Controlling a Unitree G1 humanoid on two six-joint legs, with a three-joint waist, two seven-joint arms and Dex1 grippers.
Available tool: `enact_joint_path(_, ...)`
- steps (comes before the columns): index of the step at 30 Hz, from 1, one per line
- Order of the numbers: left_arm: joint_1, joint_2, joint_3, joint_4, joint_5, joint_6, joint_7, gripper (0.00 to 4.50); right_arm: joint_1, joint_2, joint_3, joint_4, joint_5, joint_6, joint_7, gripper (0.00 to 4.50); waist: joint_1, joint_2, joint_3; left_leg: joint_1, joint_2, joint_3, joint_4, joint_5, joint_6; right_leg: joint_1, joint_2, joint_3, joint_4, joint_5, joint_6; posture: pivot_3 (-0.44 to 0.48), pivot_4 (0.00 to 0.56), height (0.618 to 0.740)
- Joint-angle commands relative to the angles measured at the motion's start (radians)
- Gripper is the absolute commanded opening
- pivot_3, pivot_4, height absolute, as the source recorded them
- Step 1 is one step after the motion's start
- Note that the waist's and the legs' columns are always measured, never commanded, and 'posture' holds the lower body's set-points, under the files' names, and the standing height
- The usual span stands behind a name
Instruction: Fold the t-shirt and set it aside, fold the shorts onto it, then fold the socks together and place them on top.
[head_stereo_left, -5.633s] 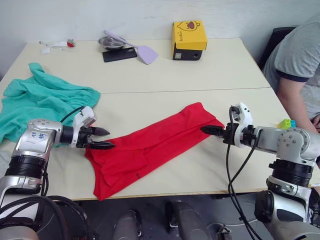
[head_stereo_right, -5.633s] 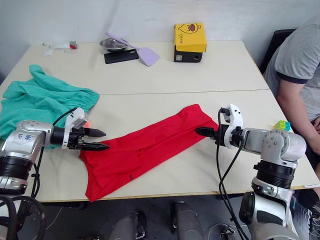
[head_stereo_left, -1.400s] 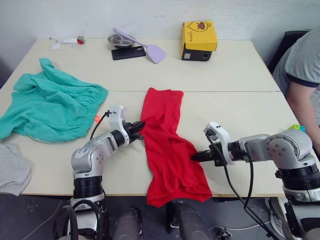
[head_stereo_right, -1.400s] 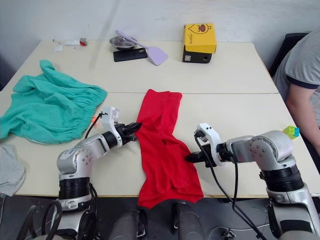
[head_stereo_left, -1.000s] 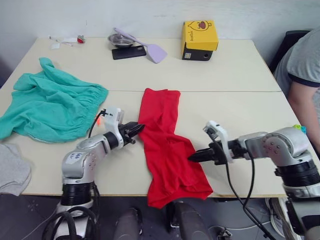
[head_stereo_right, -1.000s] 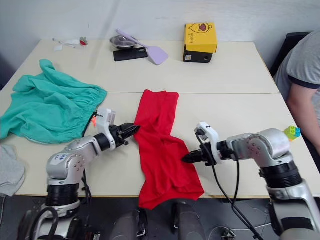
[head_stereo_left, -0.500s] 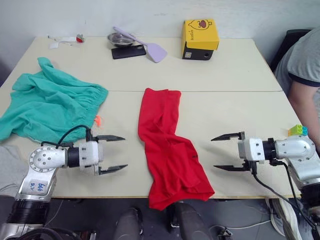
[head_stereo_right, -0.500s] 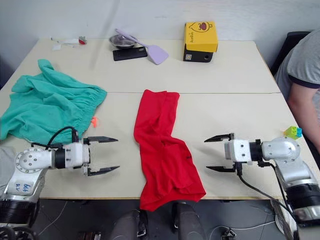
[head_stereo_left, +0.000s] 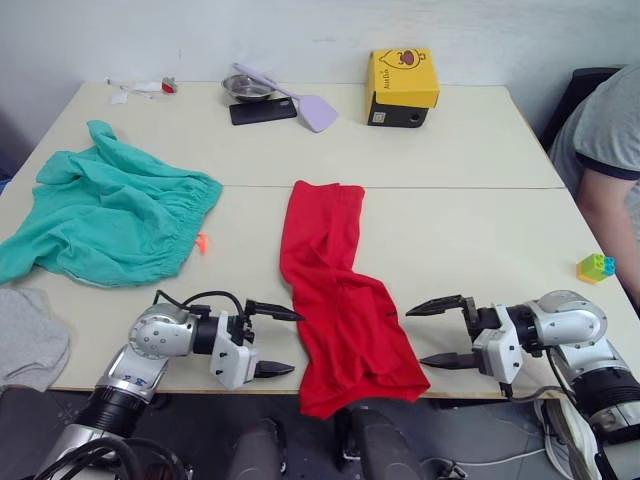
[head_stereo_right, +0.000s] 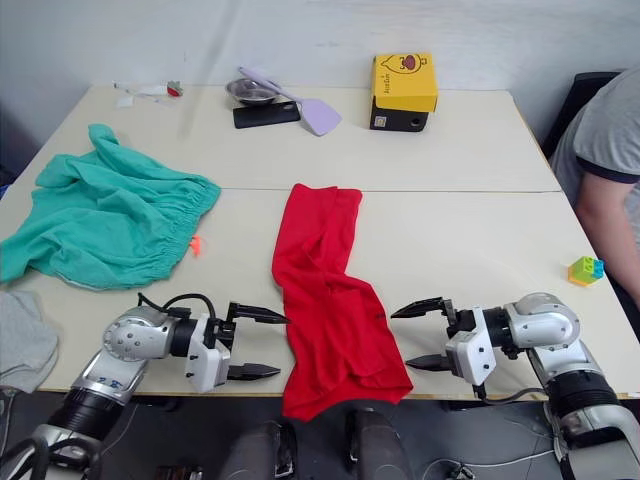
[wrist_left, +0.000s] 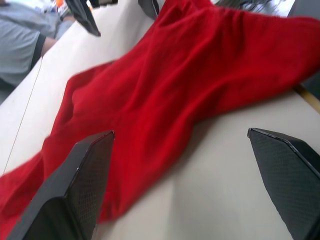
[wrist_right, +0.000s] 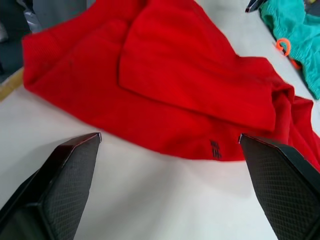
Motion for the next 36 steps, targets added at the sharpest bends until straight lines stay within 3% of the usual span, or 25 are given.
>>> enact_joint_path(1, -0.017, -0.024, -0.084, 0.036, 0.05, -0.016, -0.002, 4.49, 0.035, 0.021, 0.072, -0.045, -0.054, -0.011, -0.019, 4.5, 0.0, 0.001, -0.001, 0.0, 0.0, 0.0, 0.0, 0.0, 0.0, 0.0, 0.0, 0.0, 0.0, 0.0, 0.0, 0.0, 0.15, 0.74)
enact_joint_path(8, -0.063, -0.038, -0.139, 0.095, 0.161, -0.061, 0.063, 4.49, 0.027, 0.044, 0.095, -0.088, -0.15, 0.006, -0.12, 4.5, 0.0, 0.004, -0.005, 0.003, 0.0, -0.001, 0.001, 0.001, 0.0, 0.004, 0.0, 0.0, 0.001, 0.0, 0.0, 0.0, 0.15, 0.74)
enact_joint_path(11, -0.097, -0.033, -0.137, 0.121, 0.237, -0.093, 0.123, 4.49, 0.008, 0.05, 0.098, -0.09, -0.203, 0.015, -0.163, 4.5, 0.001, 0.004, -0.005, 0.015, 0.0, -0.001, 0.0, 0.001, 0.001, 0.015, -0.001, 0.0, -0.001, 0.0, -0.001, 0.0, 0.15, 0.74)
enact_joint_path(15, -0.15, 0.002, -0.112, 0.143, 0.306, -0.169, 0.205, 4.49, 0.002, 0.016, 0.086, -0.137, -0.255, 0.046, -0.21, 4.5, 0.0, 0.004, -0.007, 0.019, 0.0, -0.002, -0.005, 0.001, -0.001, 0.023, 0.0, -0.001, -0.014, -0.004, -0.009, 0.0, 0.15, 0.74)
enact_joint_path(22, -0.154, 0.097, -0.099, 0.13, 0.369, -0.231, 0.293, 4.49, 0.013, -0.057, 0.073, -0.156, -0.335, 0.065, -0.27, 4.5, 0.0, 0.004, -0.007, 0.018, 0.0, 0.0, -0.007, 0.003, 0.002, 0.022, -0.001, -0.001, -0.014, -0.001, -0.006, 0.0, 0.15, 0.74)
enact_joint_path(26, -0.135, 0.126, -0.13, 0.155, 0.37, -0.219, 0.315, 4.49, 0.011, -0.056, 0.086, -0.15, -0.376, 0.075, -0.316, 4.5, -0.001, 0.004, -0.007, 0.019, 0.001, 0.0, -0.009, 0.004, 0.004, 0.022, -0.001, -0.001, -0.014, -0.001, -0.005, 0.0, 0.15, 0.74)
enact_joint_path(36, -0.132, 0.049, -0.236, 0.116, 0.344, -0.165, 0.289, 4.49, -0.002, -0.027, 0.16, -0.231, -0.373, 0.138, -0.323, 4.5, 0.002, 0.004, -0.024, 0.02, 0.0, 0.0, -0.011, 0.003, 0.0, 0.023, -0.002, -0.001, -0.016, -0.003, -0.009, 0.0, 0.15, 0.74)
